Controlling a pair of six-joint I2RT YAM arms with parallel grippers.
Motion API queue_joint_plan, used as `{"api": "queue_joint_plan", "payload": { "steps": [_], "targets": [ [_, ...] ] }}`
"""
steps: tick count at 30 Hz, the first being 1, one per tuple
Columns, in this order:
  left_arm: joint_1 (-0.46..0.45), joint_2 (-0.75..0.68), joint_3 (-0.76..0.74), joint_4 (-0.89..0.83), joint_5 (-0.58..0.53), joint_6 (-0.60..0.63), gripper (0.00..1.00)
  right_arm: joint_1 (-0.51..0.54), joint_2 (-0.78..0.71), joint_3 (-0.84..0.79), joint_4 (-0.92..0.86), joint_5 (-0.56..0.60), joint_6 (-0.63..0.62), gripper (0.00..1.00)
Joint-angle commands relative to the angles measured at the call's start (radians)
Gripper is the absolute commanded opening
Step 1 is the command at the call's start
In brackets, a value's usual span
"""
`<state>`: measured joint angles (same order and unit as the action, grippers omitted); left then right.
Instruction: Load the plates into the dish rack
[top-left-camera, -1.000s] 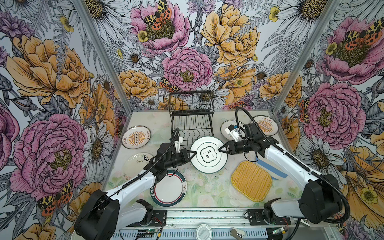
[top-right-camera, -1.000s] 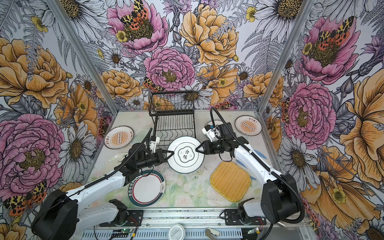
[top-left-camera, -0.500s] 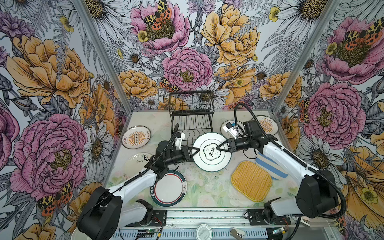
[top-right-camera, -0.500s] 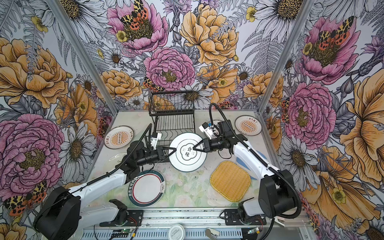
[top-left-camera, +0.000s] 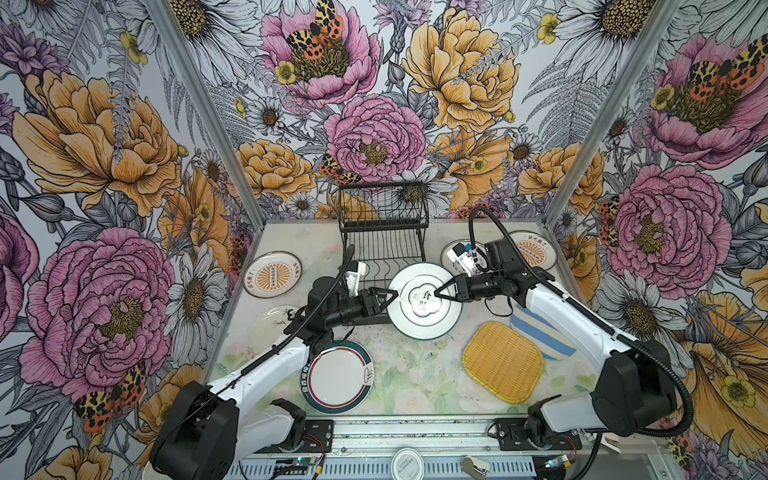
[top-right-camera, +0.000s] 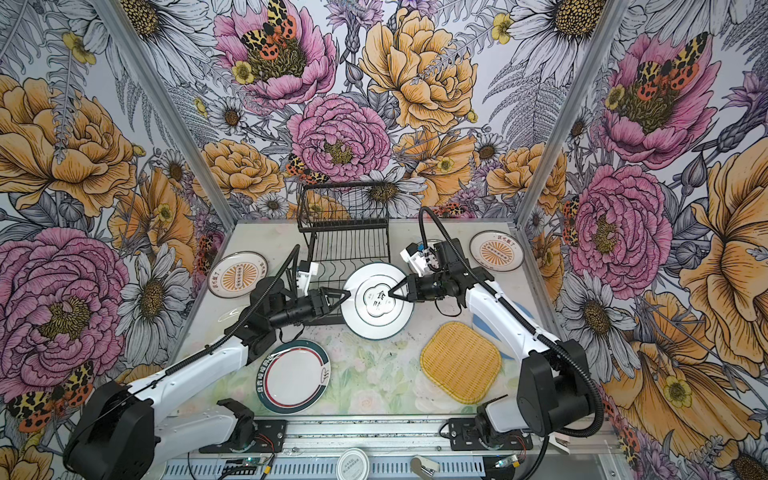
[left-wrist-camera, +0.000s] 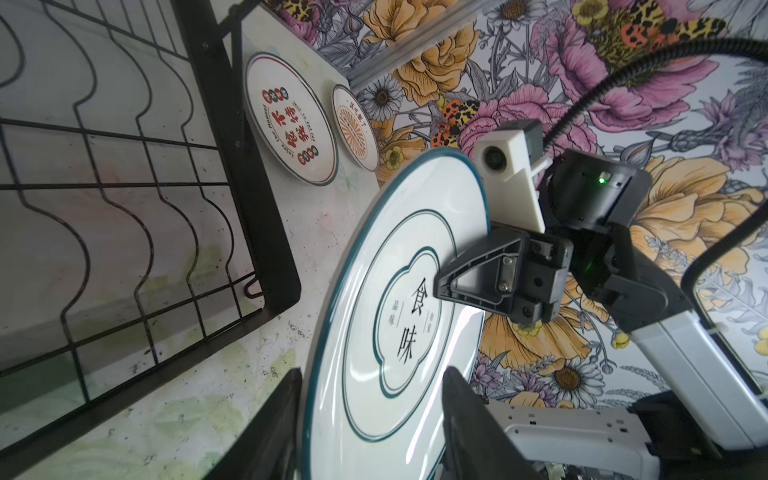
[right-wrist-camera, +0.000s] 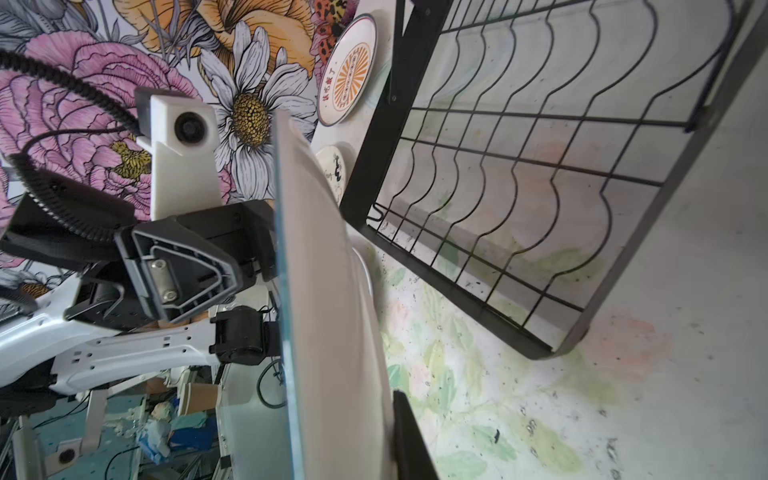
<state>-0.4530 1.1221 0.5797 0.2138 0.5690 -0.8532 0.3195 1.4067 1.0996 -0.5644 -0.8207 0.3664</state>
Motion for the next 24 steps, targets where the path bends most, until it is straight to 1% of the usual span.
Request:
{"api": "queue_joint_plan", "payload": {
  "steps": [1,4,6,11,15,18,22,24],
  "targets": [
    [0.029,-0.068,0.031,-0.152,-0.062,0.068,0.66,0.002,-0.077,0.060,0.038,0.250,0.036,0.00],
    [0.052,-0.110,0.034,-0.226,-0.098,0.099,0.71,0.011,-0.116,0.100,0.032,0.394,0.055,0.00],
    [0.063,-0.124,0.038,-0.276,-0.126,0.114,0.73,0.031,-0.131,0.148,0.016,0.501,0.061,0.00],
    [0.068,-0.130,0.048,-0.346,-0.196,0.144,0.77,0.106,-0.096,0.336,-0.080,0.781,0.062,0.00],
    [0.067,-0.115,0.046,-0.358,-0.232,0.148,0.79,0.167,-0.009,0.520,-0.138,1.056,0.062,0.00],
    [0.062,-0.102,0.049,-0.361,-0.245,0.151,0.80,0.210,0.090,0.690,-0.191,1.218,0.043,0.00],
    [0.059,-0.099,0.055,-0.371,-0.261,0.161,0.81,0.262,0.213,0.868,-0.195,1.404,0.007,0.00],
    [0.059,-0.100,0.057,-0.377,-0.268,0.167,0.81,0.282,0.284,0.965,-0.193,1.468,-0.013,0.00]
  ]
}}
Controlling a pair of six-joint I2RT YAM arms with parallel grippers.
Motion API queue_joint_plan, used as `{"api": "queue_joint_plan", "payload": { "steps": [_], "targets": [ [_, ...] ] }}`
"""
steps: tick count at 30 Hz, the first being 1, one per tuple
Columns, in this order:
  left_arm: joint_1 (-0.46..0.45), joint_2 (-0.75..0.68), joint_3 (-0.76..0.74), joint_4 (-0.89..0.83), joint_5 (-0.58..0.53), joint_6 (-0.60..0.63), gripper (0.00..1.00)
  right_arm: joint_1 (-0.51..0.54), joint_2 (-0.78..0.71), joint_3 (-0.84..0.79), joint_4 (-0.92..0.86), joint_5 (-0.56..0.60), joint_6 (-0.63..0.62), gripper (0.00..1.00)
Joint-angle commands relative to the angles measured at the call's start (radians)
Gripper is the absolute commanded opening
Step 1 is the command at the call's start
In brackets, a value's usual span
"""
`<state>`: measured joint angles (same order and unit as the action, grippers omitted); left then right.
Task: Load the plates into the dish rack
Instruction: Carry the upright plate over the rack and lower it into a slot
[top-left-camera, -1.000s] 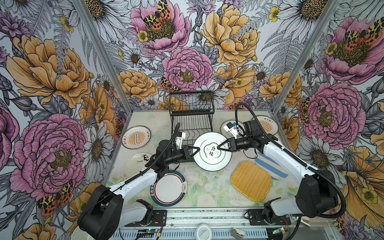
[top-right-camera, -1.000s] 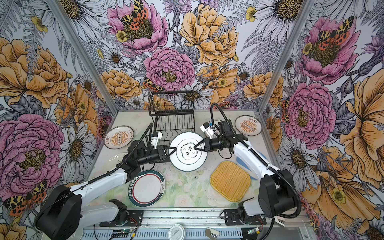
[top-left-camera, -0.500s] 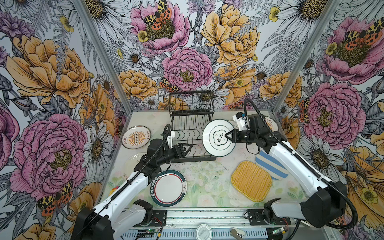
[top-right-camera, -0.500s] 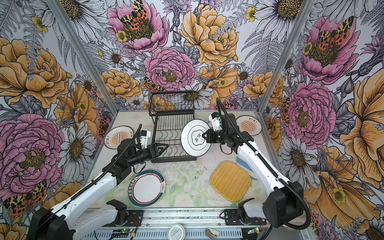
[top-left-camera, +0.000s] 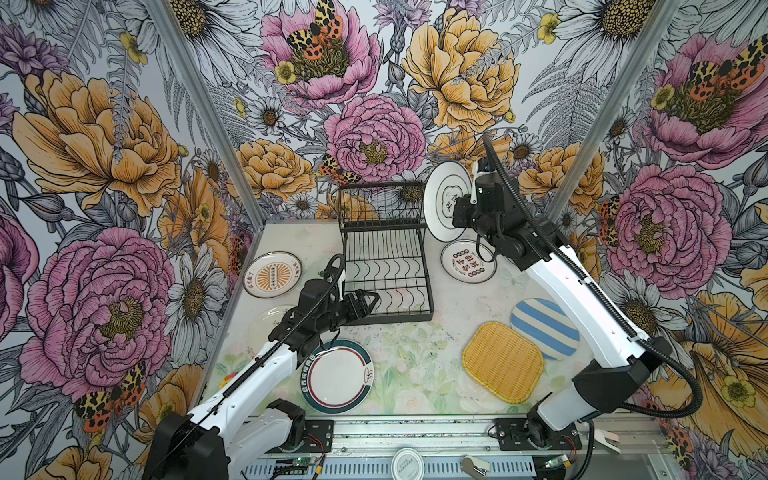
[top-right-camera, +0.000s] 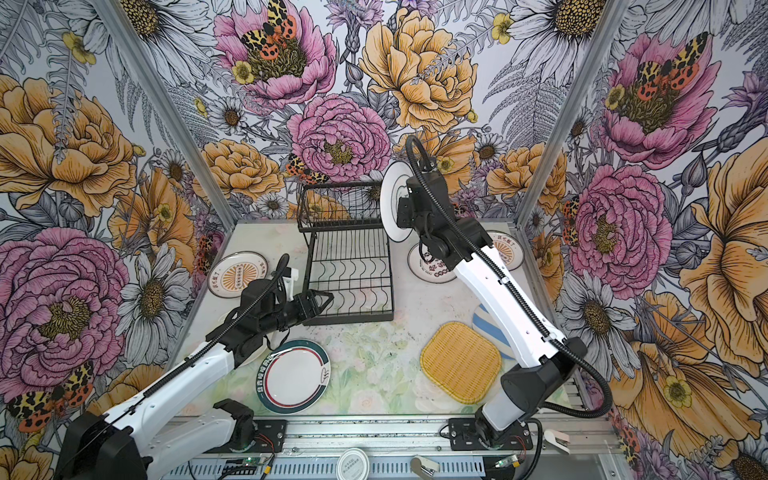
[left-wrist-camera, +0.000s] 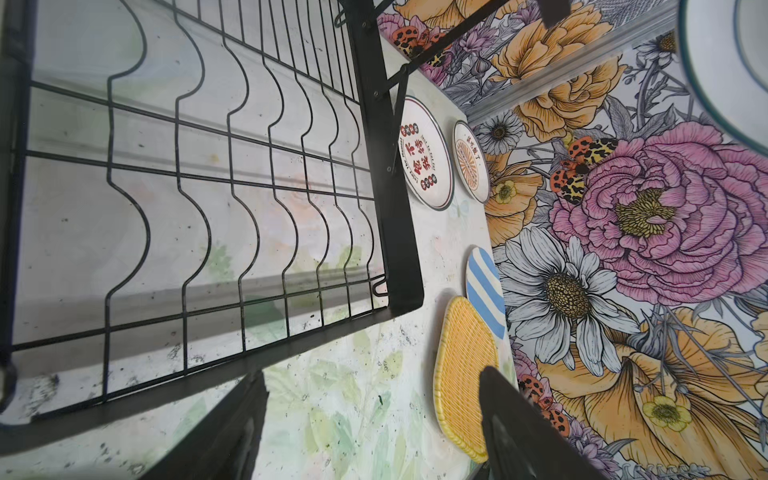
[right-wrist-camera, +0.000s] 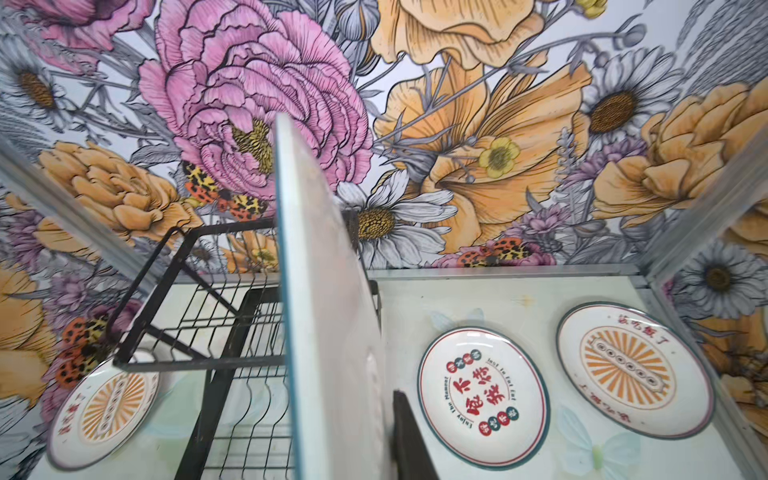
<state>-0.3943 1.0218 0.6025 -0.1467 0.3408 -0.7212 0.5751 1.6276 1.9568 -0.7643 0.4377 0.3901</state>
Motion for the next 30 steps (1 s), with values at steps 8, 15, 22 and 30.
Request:
{"api": "queue_joint_plan", "payload": {
  "steps": [8,15,22,30],
  "targets": [
    [0.002,-0.003,0.025,-0.024,-0.056,0.040,0.83,0.090,0.312,0.415,0.007,0.439,-0.100,0.00],
    [0.005,-0.007,0.022,-0.028,-0.059,0.043,0.84,0.095,0.479,0.597,0.008,0.468,-0.149,0.00],
    [0.008,-0.024,0.004,-0.025,-0.067,0.035,0.85,0.083,0.579,0.678,0.009,0.453,-0.170,0.00],
    [0.012,-0.048,-0.023,-0.024,-0.072,0.019,0.86,0.062,0.634,0.692,0.010,0.423,-0.152,0.00]
  ]
}}
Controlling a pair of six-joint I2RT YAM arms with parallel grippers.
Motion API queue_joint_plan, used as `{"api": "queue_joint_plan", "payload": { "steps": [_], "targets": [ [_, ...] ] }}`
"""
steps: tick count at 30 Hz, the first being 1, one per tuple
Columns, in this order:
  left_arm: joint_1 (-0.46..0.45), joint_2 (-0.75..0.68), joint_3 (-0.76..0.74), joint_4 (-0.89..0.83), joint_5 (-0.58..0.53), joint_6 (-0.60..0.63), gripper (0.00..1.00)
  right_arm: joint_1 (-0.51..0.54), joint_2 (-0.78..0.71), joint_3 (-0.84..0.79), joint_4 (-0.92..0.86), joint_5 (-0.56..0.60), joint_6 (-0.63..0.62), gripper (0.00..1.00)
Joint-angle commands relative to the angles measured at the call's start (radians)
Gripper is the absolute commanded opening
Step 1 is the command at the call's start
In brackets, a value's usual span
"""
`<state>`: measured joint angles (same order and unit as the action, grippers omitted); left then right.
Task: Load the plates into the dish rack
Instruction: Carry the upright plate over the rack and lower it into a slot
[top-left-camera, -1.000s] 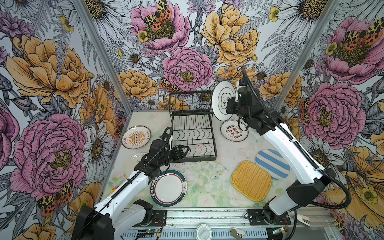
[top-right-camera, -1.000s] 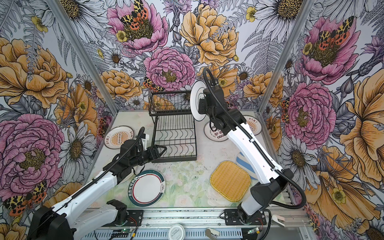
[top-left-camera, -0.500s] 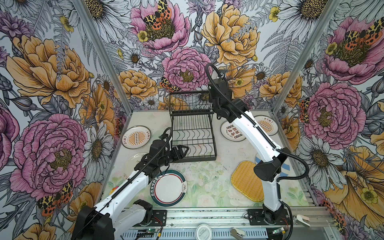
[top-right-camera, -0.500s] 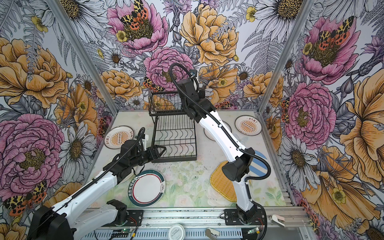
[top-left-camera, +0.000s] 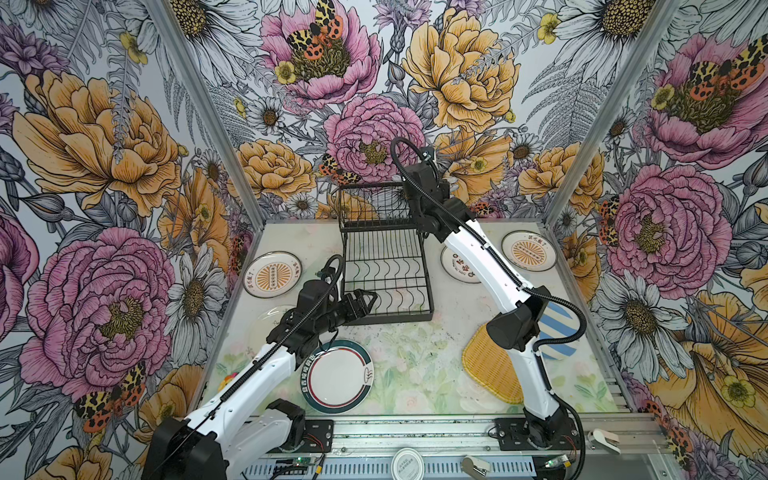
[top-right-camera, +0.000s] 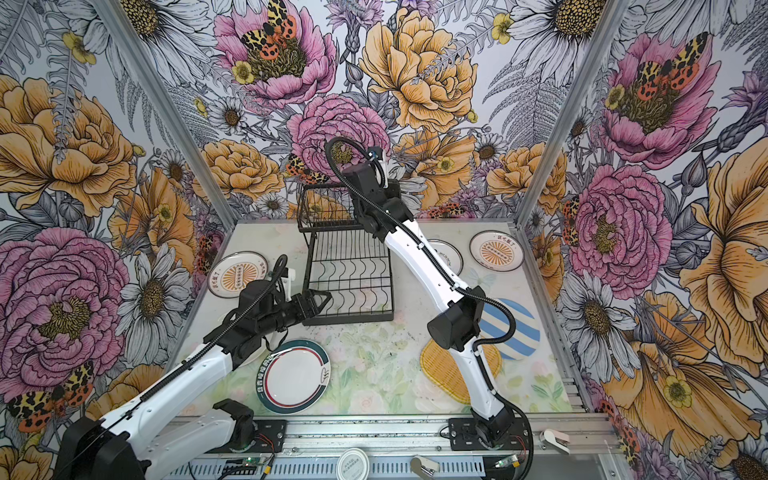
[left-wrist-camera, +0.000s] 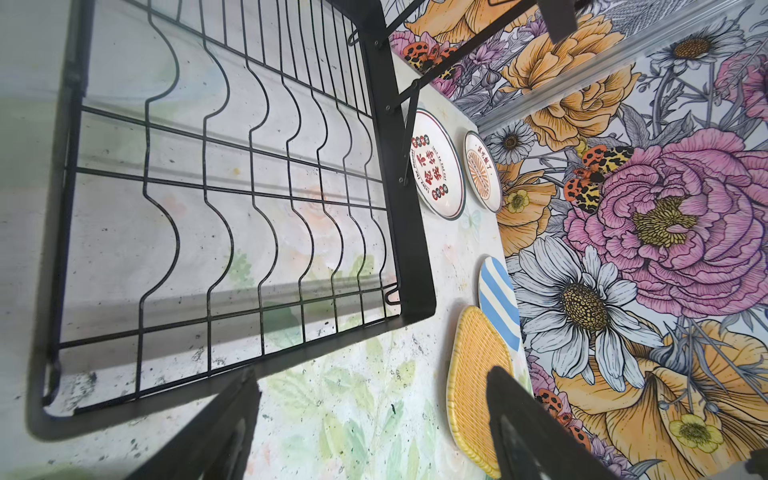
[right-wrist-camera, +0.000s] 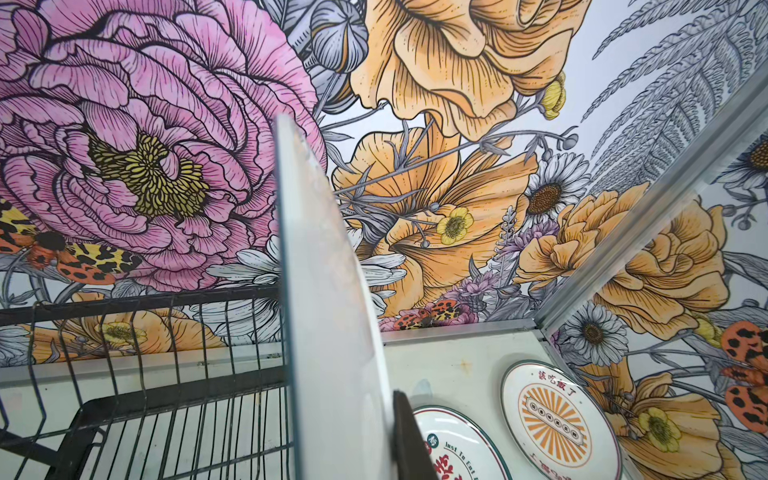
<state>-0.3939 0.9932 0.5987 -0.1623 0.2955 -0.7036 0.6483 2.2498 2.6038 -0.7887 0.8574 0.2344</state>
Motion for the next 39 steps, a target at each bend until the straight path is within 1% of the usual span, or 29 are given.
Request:
{"api": "queue_joint_plan", "payload": {
  "steps": [1,6,15,22,23,24,26,29,34,39],
  "targets": [
    [0.011,-0.021,-0.020,-0.008,-0.028,0.001,0.86,-0.014,0.018,0.045,0.034,0.001,0.008,0.00],
    [0.013,-0.024,-0.020,-0.014,-0.030,0.001,0.86,-0.028,0.053,0.049,0.034,-0.015,0.030,0.00],
    [0.015,-0.027,-0.019,-0.022,-0.034,-0.005,0.87,-0.033,0.115,0.091,0.034,0.020,0.030,0.00],
    [0.016,-0.030,-0.017,-0.025,-0.036,-0.007,0.87,-0.038,0.142,0.095,0.032,-0.001,0.033,0.00],
    [0.015,-0.032,-0.016,-0.029,-0.037,-0.006,0.87,-0.039,0.139,0.089,0.032,-0.004,0.032,0.08],
    [0.015,-0.034,-0.016,-0.031,-0.038,-0.006,0.87,-0.039,0.137,0.086,0.032,-0.005,0.032,0.11],
    [0.015,-0.039,-0.017,-0.033,-0.040,-0.006,0.87,-0.040,0.132,0.076,0.032,-0.010,0.032,0.22],
    [0.016,-0.039,-0.019,-0.034,-0.041,-0.007,0.87,-0.042,0.118,0.063,0.032,-0.016,0.028,0.32],
    [0.016,-0.036,-0.020,-0.031,-0.042,-0.006,0.87,-0.042,0.082,0.042,0.032,-0.043,0.026,0.44],
    [0.016,-0.033,-0.019,-0.034,-0.048,-0.007,0.87,-0.036,0.043,0.022,0.032,-0.078,0.010,0.61]
  ]
}}
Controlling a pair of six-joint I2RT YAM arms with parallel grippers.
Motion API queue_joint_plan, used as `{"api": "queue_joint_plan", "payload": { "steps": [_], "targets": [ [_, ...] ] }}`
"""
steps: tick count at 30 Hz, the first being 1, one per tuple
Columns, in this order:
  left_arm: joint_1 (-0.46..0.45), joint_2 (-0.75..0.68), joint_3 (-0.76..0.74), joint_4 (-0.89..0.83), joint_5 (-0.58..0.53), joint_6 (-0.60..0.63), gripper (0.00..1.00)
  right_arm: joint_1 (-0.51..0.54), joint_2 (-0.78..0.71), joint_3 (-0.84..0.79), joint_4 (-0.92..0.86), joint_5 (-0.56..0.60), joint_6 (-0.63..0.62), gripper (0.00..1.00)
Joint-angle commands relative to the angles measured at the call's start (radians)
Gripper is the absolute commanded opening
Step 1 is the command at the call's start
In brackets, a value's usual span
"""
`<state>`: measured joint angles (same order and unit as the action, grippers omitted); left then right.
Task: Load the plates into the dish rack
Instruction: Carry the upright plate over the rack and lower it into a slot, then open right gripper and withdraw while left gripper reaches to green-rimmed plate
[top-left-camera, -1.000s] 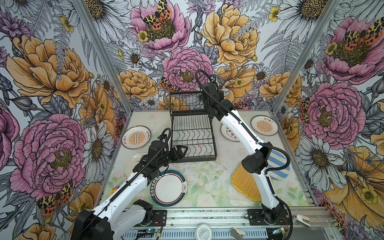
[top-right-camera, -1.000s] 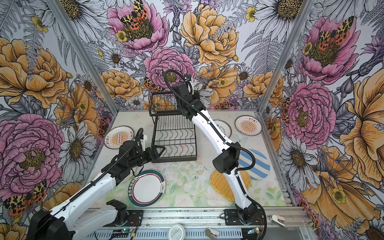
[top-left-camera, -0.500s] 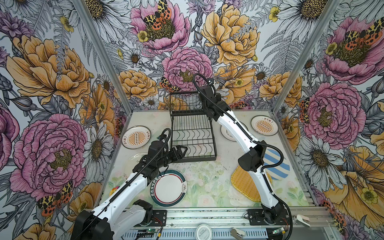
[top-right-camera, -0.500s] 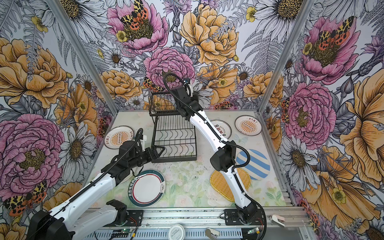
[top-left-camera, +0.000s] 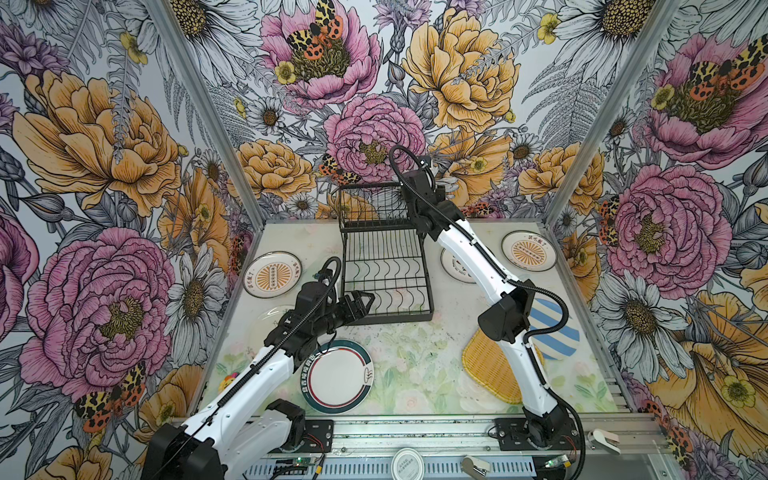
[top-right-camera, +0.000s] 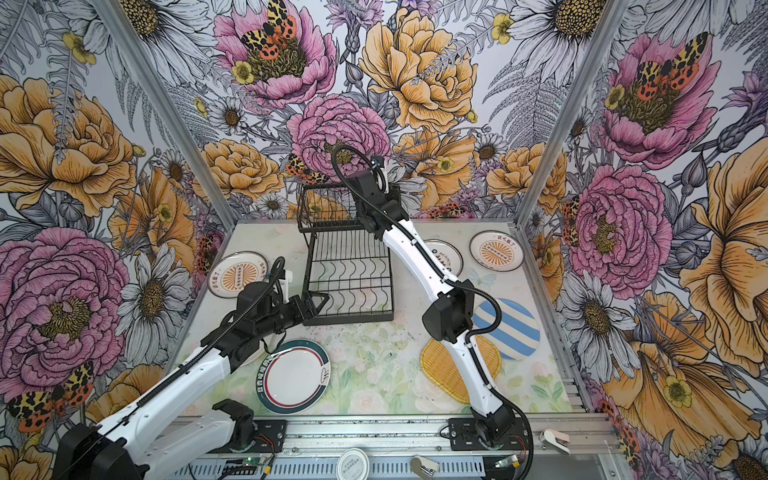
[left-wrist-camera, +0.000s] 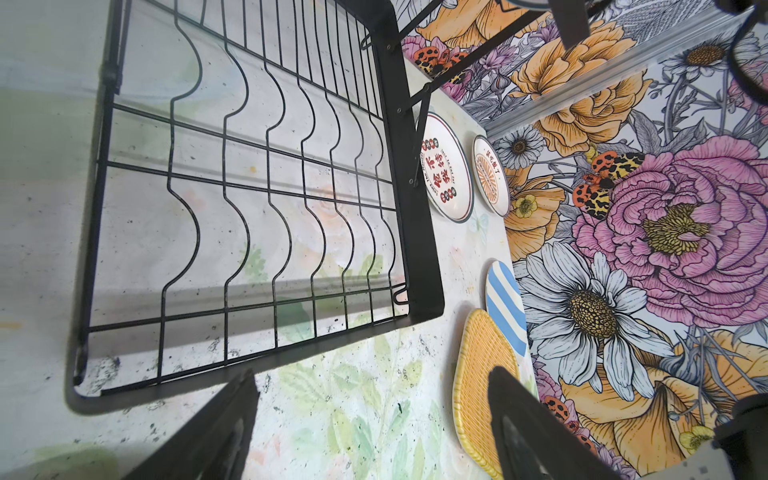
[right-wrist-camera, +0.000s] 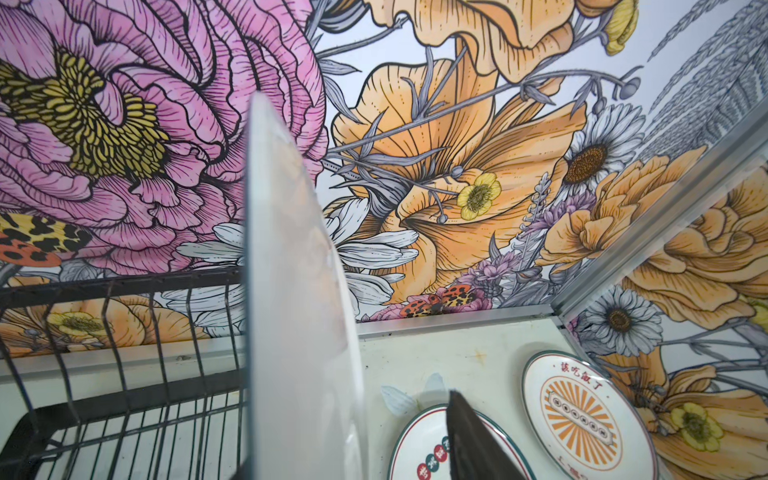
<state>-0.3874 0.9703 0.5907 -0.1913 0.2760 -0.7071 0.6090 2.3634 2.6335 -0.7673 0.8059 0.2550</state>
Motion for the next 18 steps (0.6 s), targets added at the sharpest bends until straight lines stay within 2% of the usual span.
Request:
{"api": "queue_joint_plan", "payload": {
  "steps": [1,7,12,18],
  "targets": [
    [0.010,-0.010,-0.011,-0.006,-0.030,-0.005,0.87,0.006,-0.079,-0.010,0.011,-0.034,-0.016,0.64],
    [0.009,-0.024,-0.011,-0.029,-0.053,-0.011,0.88,0.028,-0.146,-0.052,0.010,-0.069,-0.034,0.78],
    [0.003,-0.046,-0.007,-0.072,-0.079,-0.017,0.89,0.035,-0.234,-0.151,0.010,-0.116,-0.020,0.81],
    [-0.012,-0.112,0.007,-0.194,-0.149,-0.030,0.90,0.039,-0.422,-0.417,0.010,-0.250,0.022,0.86]
  ]
}}
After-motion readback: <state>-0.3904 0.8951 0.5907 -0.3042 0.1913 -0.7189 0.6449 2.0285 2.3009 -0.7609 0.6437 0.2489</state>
